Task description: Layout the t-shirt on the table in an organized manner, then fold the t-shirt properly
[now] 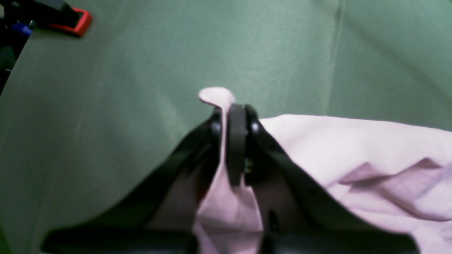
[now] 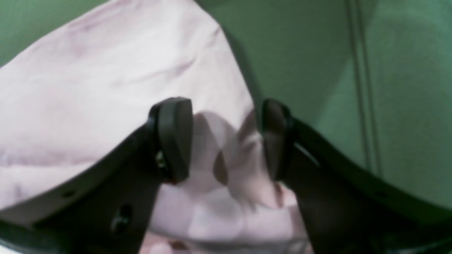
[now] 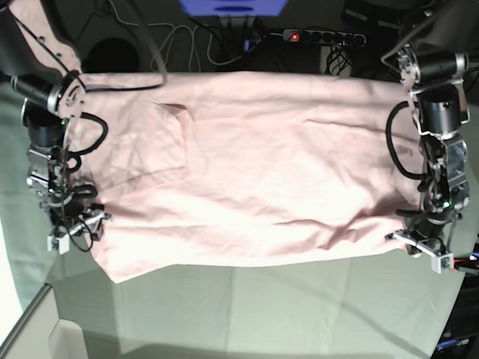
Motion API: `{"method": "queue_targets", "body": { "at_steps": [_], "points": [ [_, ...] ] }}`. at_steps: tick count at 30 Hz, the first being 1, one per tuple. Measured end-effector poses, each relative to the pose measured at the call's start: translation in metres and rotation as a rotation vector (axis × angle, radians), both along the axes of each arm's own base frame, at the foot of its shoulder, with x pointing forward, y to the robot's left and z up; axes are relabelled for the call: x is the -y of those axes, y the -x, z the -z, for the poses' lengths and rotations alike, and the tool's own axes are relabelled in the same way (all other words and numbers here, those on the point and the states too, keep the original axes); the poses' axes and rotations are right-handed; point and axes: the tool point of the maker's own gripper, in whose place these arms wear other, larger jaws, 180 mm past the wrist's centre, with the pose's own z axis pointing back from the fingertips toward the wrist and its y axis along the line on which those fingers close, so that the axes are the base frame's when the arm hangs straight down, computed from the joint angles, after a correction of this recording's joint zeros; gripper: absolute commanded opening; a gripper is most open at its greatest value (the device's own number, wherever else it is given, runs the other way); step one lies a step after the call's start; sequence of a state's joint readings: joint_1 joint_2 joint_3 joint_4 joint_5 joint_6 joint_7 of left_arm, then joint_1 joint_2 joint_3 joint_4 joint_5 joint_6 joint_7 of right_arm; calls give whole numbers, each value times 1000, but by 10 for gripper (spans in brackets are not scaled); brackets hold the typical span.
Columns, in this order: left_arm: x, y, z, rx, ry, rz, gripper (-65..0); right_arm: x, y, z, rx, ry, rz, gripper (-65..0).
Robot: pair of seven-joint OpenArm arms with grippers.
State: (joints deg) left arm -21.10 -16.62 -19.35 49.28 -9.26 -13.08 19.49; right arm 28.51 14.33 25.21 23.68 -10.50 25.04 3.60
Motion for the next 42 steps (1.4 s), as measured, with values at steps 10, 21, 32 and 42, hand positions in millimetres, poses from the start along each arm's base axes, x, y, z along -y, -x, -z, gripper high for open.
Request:
{"method": "queue_targets", "body": {
  "at_steps": [10,21,32,42],
  "points": [
    [0,0,0,1,0,0,-650,-12,5,11,-20,7,-44,-650],
    [1,2,3,-9,4,1,-650,18,59,-32,63,213,-21,-650],
    [1,17,17,-37,1,5,-650,-20,134,-6,-77,202,-43,-590],
    [1,17,16,-36,0,5,-650,-8,129,-40,-42,282,-41,-342]
  ]
}}
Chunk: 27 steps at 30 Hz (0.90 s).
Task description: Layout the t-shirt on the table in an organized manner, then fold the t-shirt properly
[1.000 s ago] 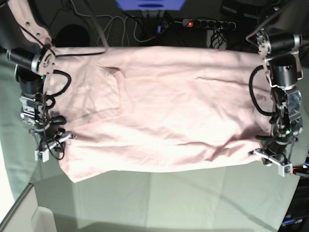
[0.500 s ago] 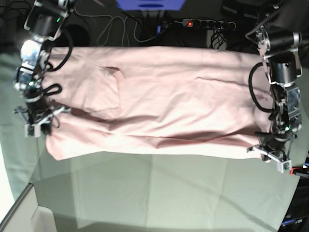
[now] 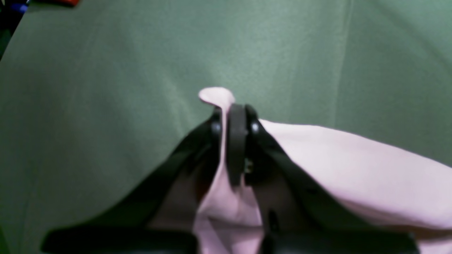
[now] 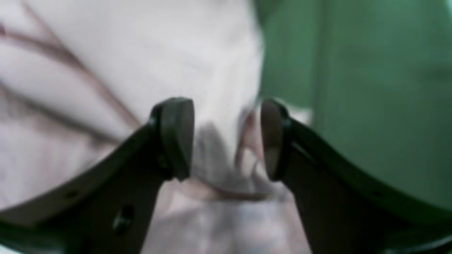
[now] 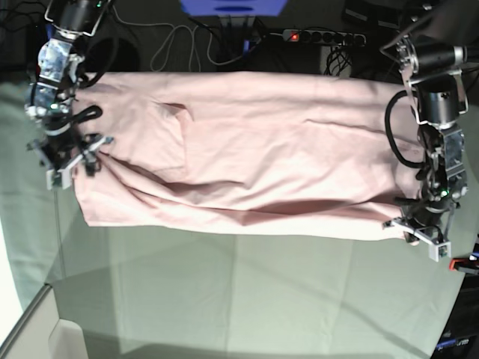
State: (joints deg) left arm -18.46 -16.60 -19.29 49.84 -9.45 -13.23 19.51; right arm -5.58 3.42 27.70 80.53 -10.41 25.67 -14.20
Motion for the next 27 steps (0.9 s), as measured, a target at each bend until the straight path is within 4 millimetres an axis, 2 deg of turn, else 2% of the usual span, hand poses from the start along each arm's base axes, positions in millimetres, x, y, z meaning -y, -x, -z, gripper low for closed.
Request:
{"method": "queue_targets", "body": {
  "at_steps": [3,5,9,13,16,18,22,24,27],
  "points": [
    [0,0,0,1,0,0,-650,2,-13,-22,63,25,-8,-342],
    [0,0,-1,2,-1,0,-650,-1,-23,-25,75,13,-13,-341],
    [0,-1,-1,5,-1,0,-650,-1,-41,1,6,-50,8,-340],
    [1,0,0,1,1,1,-650,13,-55,25,-67,-92,30,-341],
    [1,-1,-1,3,1,1,-650,23,-55,40,-123,-108,45,-341],
    [1,0,-1,3,1,1,-650,23,-53,46,-135,-121,50,-341],
    [1,0,-1,3,1,0,-650,21,-52,47,-138,-122,46,-350],
    [1,-1,-1,3,1,1,-650,20,-49,49,-134,-124,44,-410],
    [1,-1,-1,3,1,1,-650,16,-46,51,-117,-143,46,-585]
  ]
}}
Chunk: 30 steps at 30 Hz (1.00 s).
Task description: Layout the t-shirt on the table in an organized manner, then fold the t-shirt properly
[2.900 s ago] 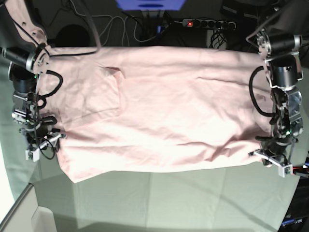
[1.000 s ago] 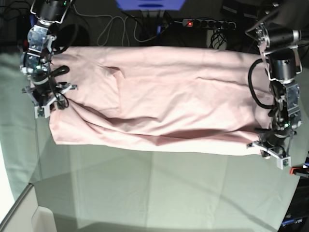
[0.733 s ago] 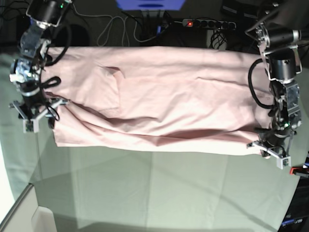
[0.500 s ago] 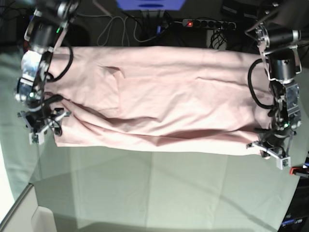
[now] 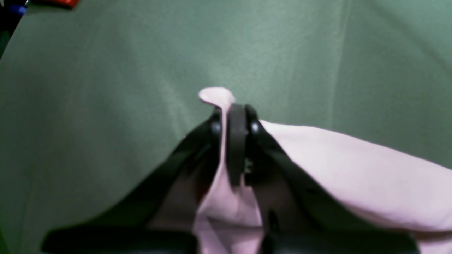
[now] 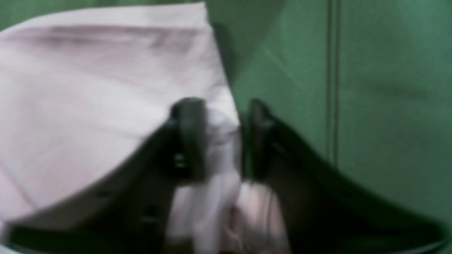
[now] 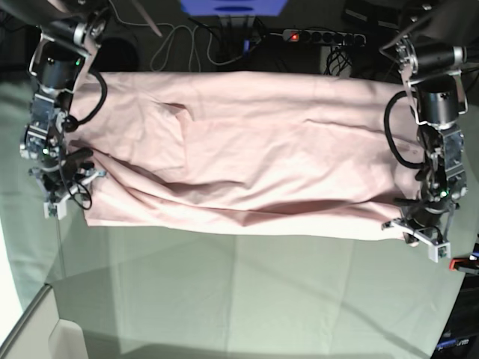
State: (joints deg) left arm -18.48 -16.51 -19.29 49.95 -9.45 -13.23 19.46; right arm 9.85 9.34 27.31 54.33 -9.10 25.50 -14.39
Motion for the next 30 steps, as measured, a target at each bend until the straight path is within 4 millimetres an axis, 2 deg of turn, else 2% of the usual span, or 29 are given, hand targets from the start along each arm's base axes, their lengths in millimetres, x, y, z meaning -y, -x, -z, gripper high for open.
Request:
{"method": "queue_targets", "body": {
  "at_steps": [1,4,8,12,17,21,25,27,30],
  "points": [
    [0,0,0,0,0,0,-650,-1,0,0,2,0,-2,-650],
    [0,0,0,0,0,0,-650,-1,-2,-5,-15,25,-14,-650],
    [0,-1,-1,1,0,-1,-650,5,-10,-25,32,61,-18,-650],
    [0,-2,-3,6,-1,1,-650,5,-28,-61,132,100,-46,-650],
    [1,-17,-31,77,-21,11,-650,-12,-56,-94,212,85,-121,-650],
    [1,-31,-51,122,-26,12,-650,-12,-75,-116,271,89,-122,-650],
    [0,-33,-55,132,-25,8,-650,-12,-90,-132,308,90,-120,-650],
    [-7,-31,-55,133,-11,-18,-650,-12,-98,-143,334,91,-120,-650],
    [-19,-35,-67,160,-1,-55,-650,-12,-108,-157,366,93,-118,-650]
  ]
}}
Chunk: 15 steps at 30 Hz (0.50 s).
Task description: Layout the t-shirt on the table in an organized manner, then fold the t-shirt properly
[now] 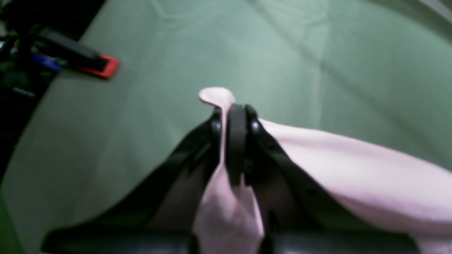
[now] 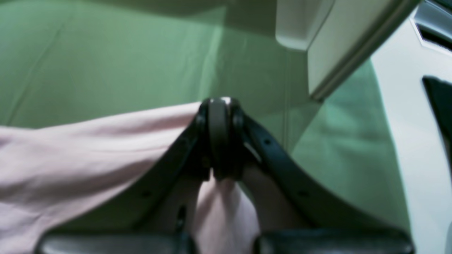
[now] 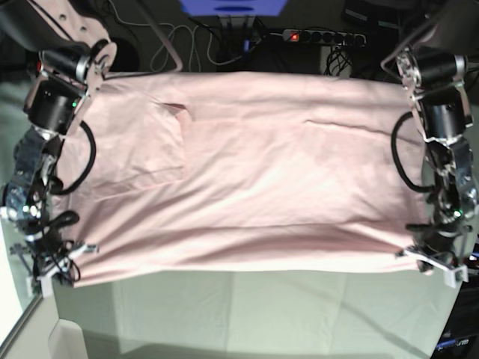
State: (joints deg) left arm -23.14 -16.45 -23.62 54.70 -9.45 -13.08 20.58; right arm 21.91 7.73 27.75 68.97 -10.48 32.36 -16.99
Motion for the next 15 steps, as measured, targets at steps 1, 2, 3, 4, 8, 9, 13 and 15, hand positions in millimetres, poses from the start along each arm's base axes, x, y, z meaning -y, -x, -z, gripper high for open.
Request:
{"method": "queue_targets", "body": {
  "at_steps": [1,2,3,4,8,9,13,15],
  "points": [
    [-3,-2,-5,13,4,-9,-650,0,-2,-2,5,0,0,-650],
    [-5,-3,-8,23,4,-15,-650,-1,-3,-4,9,0,-9,-650],
    [-6,-3,-9,29,4,-18,-650,-3,-3,-4,9,2,-16,-650],
    [-6,-3,-8,29,4,-18,-650,-4,-2,-4,7,1,-24,-650],
    [-6,2,-1,7,6,-16,-650,-8,4,6,-17,-3,-39,-650],
    [-6,3,0,5,5,-16,-650,-9,7,10,-19,-6,-41,-650],
    [-5,10,9,-13,6,-15,-650,-20,27,39,-86,-28,-50,-650],
    [-5,16,17,-31,5,-16,-650,-23,33,48,-103,-34,-51,-650]
  ]
}}
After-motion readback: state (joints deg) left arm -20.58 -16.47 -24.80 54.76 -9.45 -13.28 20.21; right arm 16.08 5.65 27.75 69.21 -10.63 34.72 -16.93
